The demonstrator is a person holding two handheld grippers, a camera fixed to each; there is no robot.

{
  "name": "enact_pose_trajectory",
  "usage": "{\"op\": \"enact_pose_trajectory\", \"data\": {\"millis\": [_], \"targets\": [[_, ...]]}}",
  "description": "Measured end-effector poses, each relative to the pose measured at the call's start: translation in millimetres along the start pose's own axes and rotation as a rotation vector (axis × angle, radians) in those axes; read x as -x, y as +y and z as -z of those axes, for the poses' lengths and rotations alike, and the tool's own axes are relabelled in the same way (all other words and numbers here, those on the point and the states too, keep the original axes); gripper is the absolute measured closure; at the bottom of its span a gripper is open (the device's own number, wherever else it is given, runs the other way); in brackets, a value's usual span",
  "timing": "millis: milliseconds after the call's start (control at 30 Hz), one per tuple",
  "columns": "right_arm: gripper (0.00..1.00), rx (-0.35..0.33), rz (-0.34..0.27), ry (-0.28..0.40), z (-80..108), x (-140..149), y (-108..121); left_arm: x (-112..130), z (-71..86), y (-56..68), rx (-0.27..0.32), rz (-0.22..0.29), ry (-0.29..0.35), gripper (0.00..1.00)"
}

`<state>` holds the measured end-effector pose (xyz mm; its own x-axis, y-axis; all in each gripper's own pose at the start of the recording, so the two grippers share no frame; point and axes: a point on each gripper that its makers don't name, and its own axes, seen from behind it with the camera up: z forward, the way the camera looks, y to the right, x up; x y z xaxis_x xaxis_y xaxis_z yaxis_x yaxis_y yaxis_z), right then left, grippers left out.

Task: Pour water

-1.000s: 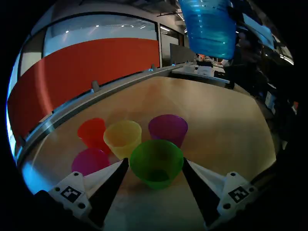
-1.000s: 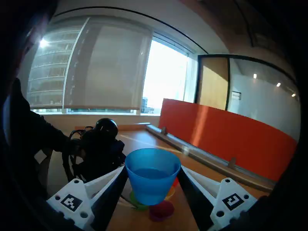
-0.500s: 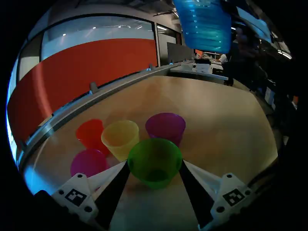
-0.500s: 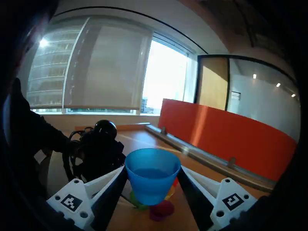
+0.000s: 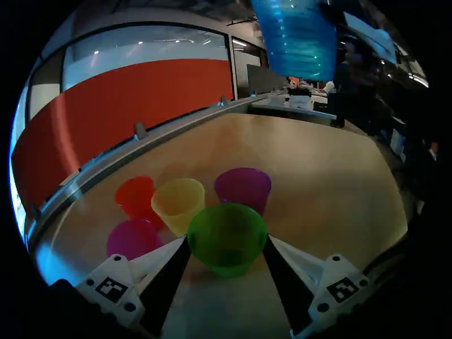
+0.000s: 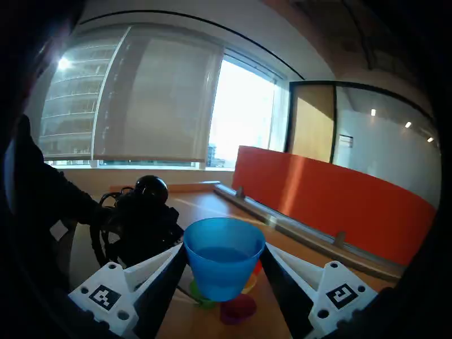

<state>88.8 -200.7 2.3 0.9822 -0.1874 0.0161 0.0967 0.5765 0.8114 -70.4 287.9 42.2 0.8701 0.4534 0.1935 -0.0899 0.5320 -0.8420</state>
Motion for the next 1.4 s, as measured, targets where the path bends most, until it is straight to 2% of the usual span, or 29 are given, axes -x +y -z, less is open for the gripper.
{"op": "enact_pose_trajectory", "data": {"millis": [267, 600, 867, 1133, 1400], "targets": [[0.09, -0.003, 0.004, 0.009, -0.3, -6, -4, -18, 24.7, -0.9, -0.008, 0.032, 0.061, 0.14], [0.09, -0.011, 0.019, 0.013, -0.4, -12, -12, -27, 57.0, -5.2, -0.041, 0.048, 0.114, 0.14], [0.09, -0.014, 0.021, 0.017, -1.1, -16, -17, -36, 89.9, -10.2, -0.085, 0.073, 0.177, 0.14], [0.09, -0.022, 0.023, 0.019, -3.2, -19, -22, -41, 120.0, -8.6, -0.112, 0.086, 0.219, 0.14], [0.09, -0.031, 0.032, 0.02, -5.1, -24, -28, -44, 139.8, -6.2, -0.131, 0.093, 0.242, 0.14]]}}
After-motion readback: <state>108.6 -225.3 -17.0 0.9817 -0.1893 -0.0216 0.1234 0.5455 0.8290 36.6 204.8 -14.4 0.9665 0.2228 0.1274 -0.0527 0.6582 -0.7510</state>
